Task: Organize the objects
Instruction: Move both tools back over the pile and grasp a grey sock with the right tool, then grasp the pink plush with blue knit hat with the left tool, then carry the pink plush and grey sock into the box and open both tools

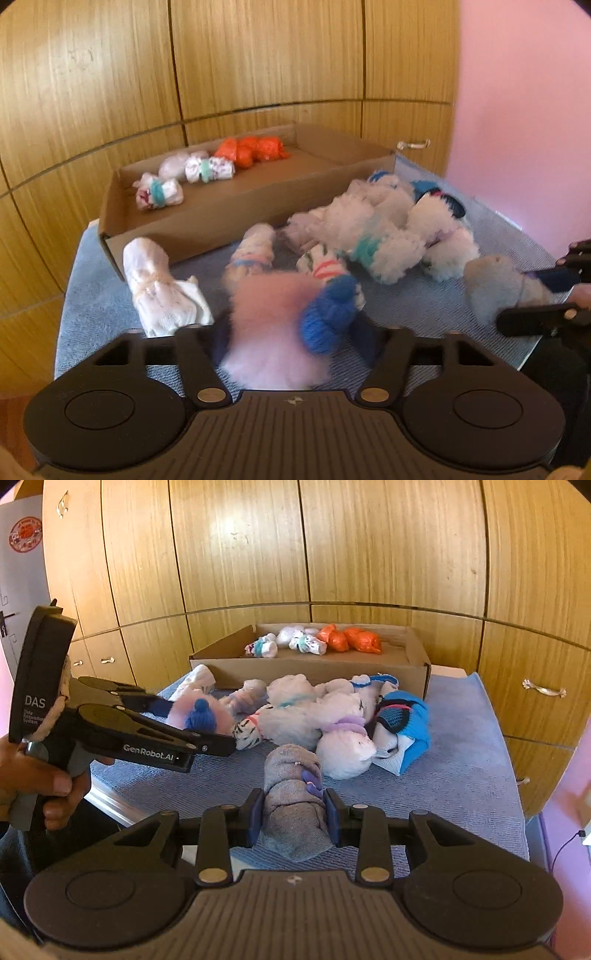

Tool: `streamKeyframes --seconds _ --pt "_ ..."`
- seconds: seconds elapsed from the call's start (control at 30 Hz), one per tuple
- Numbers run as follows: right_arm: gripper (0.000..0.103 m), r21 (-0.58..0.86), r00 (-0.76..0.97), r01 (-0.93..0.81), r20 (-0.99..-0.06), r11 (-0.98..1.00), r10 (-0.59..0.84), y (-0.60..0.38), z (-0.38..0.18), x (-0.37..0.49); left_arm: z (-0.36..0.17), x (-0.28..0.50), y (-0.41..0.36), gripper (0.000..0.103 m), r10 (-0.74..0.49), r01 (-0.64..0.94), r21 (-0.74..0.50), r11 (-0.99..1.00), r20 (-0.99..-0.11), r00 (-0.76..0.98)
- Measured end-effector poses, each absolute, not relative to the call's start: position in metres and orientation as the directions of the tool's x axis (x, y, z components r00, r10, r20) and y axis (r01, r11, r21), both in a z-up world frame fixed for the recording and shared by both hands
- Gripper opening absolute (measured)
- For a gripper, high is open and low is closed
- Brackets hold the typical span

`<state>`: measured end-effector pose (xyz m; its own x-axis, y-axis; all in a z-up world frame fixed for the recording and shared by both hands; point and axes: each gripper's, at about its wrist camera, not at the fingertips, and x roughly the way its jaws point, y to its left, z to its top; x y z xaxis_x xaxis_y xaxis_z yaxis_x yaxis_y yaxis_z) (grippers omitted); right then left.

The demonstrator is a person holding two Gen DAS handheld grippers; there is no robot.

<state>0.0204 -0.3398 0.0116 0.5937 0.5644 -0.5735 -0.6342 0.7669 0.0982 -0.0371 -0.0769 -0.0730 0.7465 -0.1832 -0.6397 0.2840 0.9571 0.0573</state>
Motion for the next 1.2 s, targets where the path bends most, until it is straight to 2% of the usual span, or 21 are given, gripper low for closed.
streamKeyframes --seconds 0.23,0.47,0.63,0.93,1.07,1.2 --pt "0.032 0.106 0.593 -0.633 -0.57 0.767 0.569 -0.342 0.012 0.022 -0.076 -0.041 -0.057 0.05 -0.215 0.286 0.005 0.958 -0.645 0.733" --pt "0.032 0.092 0.604 -0.639 -0.555 0.764 0.572 -0.347 0.027 0.023 -0.057 -0.056 -0.053 0.049 -0.232 0.305 0.006 0.952 -0.633 0.739" --pt "0.032 0.066 0.624 -0.656 -0.513 0.752 0.589 -0.36 0.07 0.042 -0.027 -0.048 -0.047 0.049 -0.234 0.295 -0.006 0.955 -0.624 0.746" --pt "0.032 -0.036 0.637 -0.696 -0.49 0.717 0.594 -0.354 0.123 0.119 0.036 0.019 -0.061 0.049 -0.249 0.306 -0.006 0.952 -0.598 0.762" --pt "0.032 -0.079 0.619 -0.72 -0.522 0.69 0.587 -0.337 0.133 0.173 0.055 0.061 -0.075 0.05 -0.243 0.308 0.006 0.951 -0.6 0.762" --pt "0.032 -0.101 0.589 -0.743 -0.566 0.661 0.577 -0.319 0.124 0.211 0.052 0.105 -0.089 0.05 -0.239 0.311 0.003 0.95 -0.635 0.734"
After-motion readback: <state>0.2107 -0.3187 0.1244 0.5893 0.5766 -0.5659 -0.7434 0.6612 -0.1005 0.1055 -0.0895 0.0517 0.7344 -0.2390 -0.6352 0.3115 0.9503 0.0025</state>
